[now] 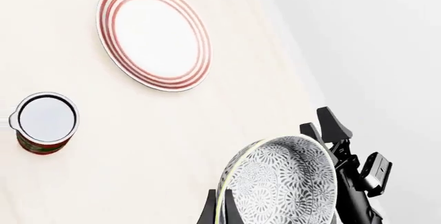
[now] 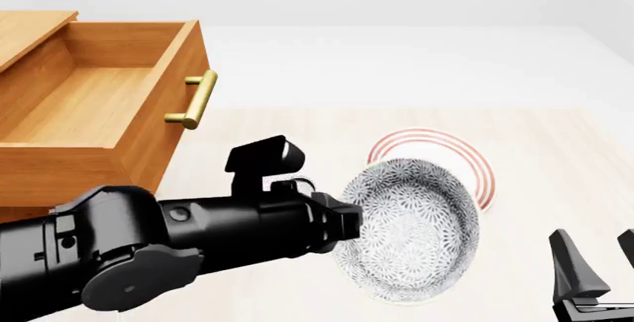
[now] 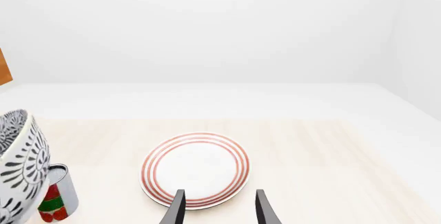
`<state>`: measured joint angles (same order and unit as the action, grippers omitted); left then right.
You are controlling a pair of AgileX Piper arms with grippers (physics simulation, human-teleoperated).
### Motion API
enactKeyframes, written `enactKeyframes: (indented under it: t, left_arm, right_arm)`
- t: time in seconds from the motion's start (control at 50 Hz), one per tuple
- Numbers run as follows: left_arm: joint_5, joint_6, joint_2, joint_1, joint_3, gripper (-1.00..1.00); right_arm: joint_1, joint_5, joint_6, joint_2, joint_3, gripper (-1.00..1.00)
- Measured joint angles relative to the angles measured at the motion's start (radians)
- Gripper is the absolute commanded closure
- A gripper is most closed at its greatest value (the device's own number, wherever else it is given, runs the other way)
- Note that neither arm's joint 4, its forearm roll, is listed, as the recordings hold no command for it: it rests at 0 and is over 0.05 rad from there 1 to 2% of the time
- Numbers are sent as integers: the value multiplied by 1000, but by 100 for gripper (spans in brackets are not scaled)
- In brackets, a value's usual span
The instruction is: Put the bowl in the top drawer of the cabinet.
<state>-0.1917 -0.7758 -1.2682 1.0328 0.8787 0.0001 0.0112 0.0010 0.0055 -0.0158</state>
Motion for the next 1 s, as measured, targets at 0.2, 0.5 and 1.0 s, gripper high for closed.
enactKeyframes:
  t: [0.2, 0.5, 1.0]
  left_arm:
    - [-68, 20, 43, -37, 52, 100]
    - [-148, 55, 95, -89, 116, 100]
    - [-260, 95, 179, -210, 201, 100]
  right_arm:
    - [0, 0, 0, 0, 0, -100]
    - [0, 0, 0, 0, 0, -100]
    - [0, 0, 0, 0, 0, -100]
